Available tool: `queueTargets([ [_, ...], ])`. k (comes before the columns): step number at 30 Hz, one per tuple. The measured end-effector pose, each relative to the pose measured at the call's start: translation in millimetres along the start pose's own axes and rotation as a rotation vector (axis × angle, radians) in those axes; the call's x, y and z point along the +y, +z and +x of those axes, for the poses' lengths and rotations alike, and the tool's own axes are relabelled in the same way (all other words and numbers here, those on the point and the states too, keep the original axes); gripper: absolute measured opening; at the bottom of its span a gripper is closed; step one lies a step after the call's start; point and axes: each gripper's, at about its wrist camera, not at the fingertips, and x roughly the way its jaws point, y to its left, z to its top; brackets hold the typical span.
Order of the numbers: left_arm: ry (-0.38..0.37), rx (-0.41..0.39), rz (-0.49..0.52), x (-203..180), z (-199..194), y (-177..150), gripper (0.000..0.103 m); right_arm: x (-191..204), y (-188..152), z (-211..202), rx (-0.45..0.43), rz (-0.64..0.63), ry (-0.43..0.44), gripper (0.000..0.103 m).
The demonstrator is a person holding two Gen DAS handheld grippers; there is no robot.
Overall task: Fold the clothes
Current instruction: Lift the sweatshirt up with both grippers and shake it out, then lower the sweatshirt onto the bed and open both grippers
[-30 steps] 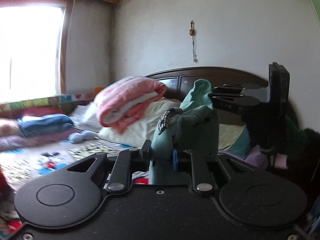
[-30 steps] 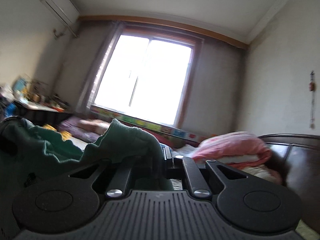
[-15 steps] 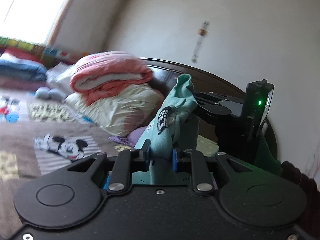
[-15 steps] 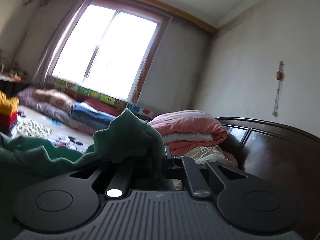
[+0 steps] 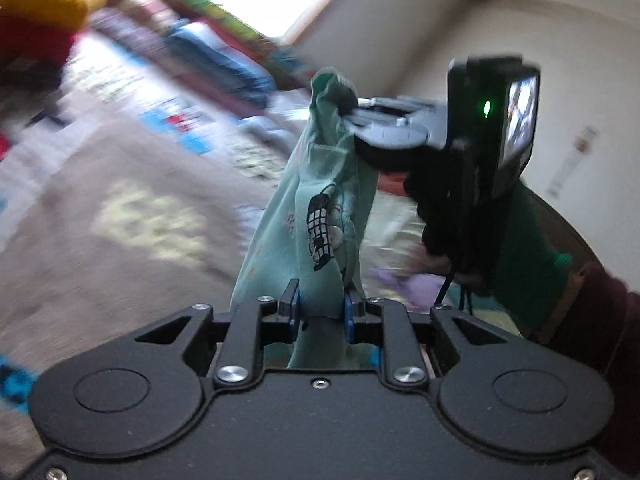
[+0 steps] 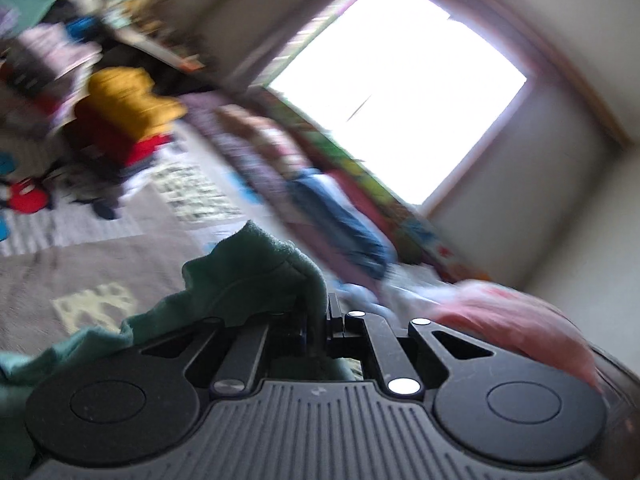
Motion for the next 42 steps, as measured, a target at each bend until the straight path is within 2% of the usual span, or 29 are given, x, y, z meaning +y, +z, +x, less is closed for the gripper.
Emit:
queueTargets([
  [4,0.111,0.011,-0.141,47,-11,-3,0.018,72,46,45,-0.004,-0.151,0.142,0.008],
  [9,0.206,0.037,-0.308,85,-37,-14,0.018,171,78,57,-0.046,-0.350,0.307,0.008],
  [13,0.257,0.056,-0.399,101,-55,-29,0.018,239,93,43,-0.095,-0.489,0.422,0.008],
  [21,0.292,0.109,-0.459,97,-90,-64,0.018,338,94,-19,-0.161,-0.716,0.607,0.008],
  [23,0.298,0.123,-0.458,93,-95,-72,0.018,348,92,-34,-0.163,-0.737,0.628,0.009],
  [27,0.314,0.153,-0.456,88,-100,-86,0.018,343,90,-62,-0.159,-0.705,0.661,0.009],
  [32,0.330,0.190,-0.426,81,-104,-99,0.019,346,74,-95,-0.167,-0.689,0.665,0.009],
  [33,0.330,0.195,-0.422,81,-105,-99,0.032,346,72,-99,-0.163,-0.696,0.659,0.011],
  [34,0.323,0.198,-0.420,79,-108,-99,0.039,345,72,-102,-0.157,-0.706,0.649,0.012],
  [35,0.317,0.200,-0.416,77,-110,-99,0.053,339,73,-107,-0.165,-0.707,0.631,0.013],
  [36,0.316,0.197,-0.406,74,-114,-99,0.061,330,76,-110,-0.170,-0.682,0.619,0.021],
  [39,0.330,0.194,-0.370,66,-125,-100,0.063,289,86,-123,-0.186,-0.546,0.573,0.046],
  [40,0.330,0.189,-0.369,66,-129,-101,0.064,270,87,-127,-0.185,-0.485,0.551,0.050],
  [42,0.333,0.174,-0.374,72,-134,-99,0.064,231,82,-132,-0.167,-0.326,0.507,0.053],
])
